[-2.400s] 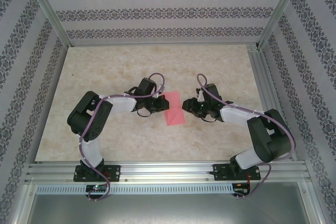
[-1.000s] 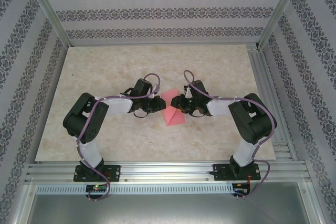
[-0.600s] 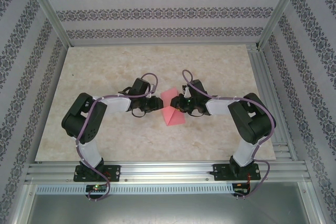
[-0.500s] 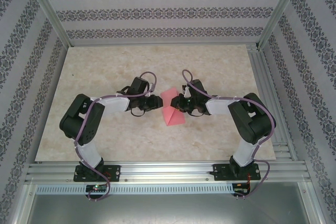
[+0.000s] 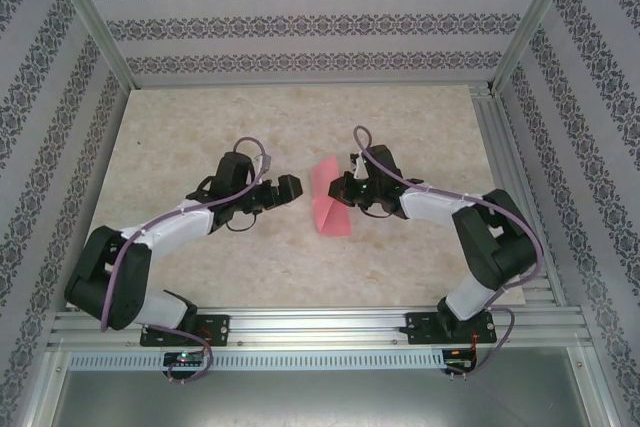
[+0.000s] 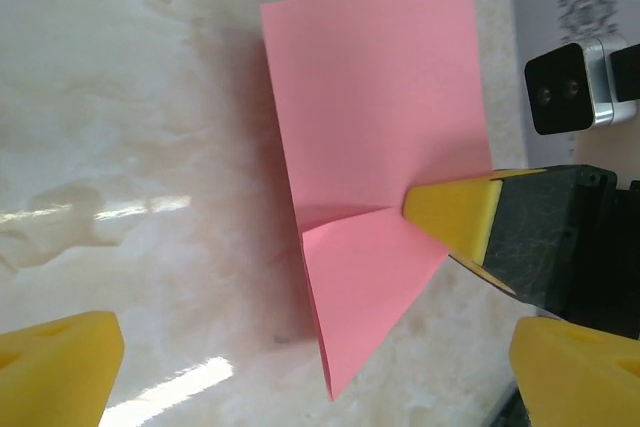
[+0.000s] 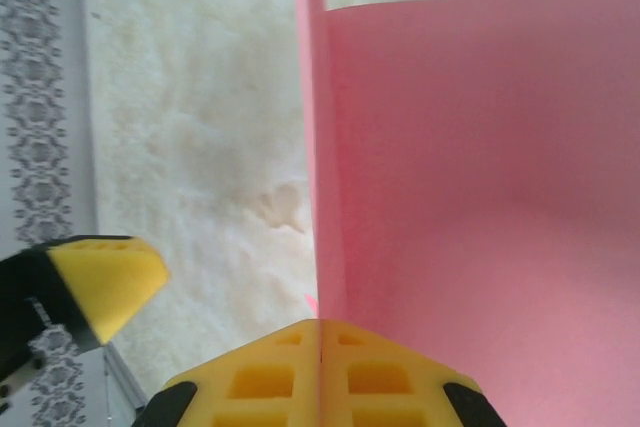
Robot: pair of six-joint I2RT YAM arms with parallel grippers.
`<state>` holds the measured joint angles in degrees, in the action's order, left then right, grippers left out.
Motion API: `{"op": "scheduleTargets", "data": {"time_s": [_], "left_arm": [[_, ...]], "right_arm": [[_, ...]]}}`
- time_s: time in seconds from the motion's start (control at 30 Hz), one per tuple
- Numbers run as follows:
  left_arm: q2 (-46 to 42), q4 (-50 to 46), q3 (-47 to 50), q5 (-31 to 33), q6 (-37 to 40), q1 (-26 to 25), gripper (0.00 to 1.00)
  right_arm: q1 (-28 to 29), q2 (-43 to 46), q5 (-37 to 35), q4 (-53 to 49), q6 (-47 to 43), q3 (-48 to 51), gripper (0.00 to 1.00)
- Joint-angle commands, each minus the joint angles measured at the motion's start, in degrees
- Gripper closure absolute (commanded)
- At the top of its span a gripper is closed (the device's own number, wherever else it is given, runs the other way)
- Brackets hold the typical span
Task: Fold a paper plane with a square sheet of paper (fold left side to right side)
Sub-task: Turn over the paper at the center of the table.
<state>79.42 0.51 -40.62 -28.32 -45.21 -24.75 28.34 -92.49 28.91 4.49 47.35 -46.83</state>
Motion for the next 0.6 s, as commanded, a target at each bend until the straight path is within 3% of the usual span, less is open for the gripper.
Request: {"op": "scheduleTargets", "data": {"time_s": [0.0,0.37,0.57], "left_arm": [[-3.7,7.9,0.4,-4.7,-4.4,0.6,0.0],[-5.4,26.1,-1.5,-14.8,-17.6,-0.1,0.0],[-3.0,28.4,-3.8,-15.3,-19.2,-1.9,0.0]], "right_arm": [[-2.1,5.0,1.2,0.6,-1.5,-1.9,1.0],[-6.5,14.5,8.4,6.8,2.9,-3.1,0.98],[-6.2,16.2,10.6,12.7,7.7,-3.6,0.98]]}}
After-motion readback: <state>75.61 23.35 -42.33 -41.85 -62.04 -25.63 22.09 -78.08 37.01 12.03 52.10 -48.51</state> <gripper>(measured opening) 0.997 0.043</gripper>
